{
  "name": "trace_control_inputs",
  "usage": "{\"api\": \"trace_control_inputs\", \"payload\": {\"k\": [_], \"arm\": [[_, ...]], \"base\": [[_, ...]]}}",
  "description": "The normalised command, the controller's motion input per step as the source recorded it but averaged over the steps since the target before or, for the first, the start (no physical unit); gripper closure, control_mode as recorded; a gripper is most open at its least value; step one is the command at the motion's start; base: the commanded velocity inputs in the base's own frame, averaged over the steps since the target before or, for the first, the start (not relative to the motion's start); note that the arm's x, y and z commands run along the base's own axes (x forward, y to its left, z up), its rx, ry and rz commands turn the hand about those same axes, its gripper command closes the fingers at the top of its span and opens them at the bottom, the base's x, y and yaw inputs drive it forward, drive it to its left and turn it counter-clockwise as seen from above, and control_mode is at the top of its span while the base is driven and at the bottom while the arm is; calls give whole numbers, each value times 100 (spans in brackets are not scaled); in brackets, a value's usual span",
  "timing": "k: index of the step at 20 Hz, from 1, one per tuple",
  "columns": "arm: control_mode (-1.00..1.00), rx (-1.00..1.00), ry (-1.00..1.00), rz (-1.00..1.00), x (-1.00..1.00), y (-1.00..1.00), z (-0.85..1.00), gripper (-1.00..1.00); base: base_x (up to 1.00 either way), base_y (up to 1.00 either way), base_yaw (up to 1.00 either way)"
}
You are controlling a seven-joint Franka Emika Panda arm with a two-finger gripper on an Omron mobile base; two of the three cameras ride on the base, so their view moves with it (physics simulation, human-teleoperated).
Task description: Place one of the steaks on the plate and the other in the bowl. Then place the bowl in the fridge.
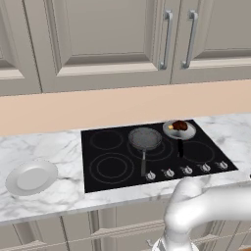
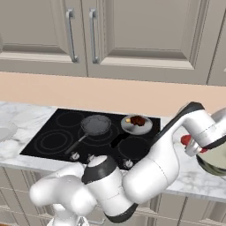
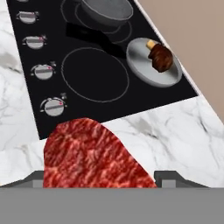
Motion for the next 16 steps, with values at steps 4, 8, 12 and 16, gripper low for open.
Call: {"api": "trace_control_inputs", "payload": {"k": [4,8,12,16], "arm": [[-100,0,0,8,35,-29,-16,100],[-100,0,0,4,28,-59,-2,100],[-100,0,0,-3,18,-67,-26,100],[-100,0,-4,-17,32,-59,-39,100]], "base": [[0,0,0],[0,0,0],[0,0,0],[0,0,0]]}}
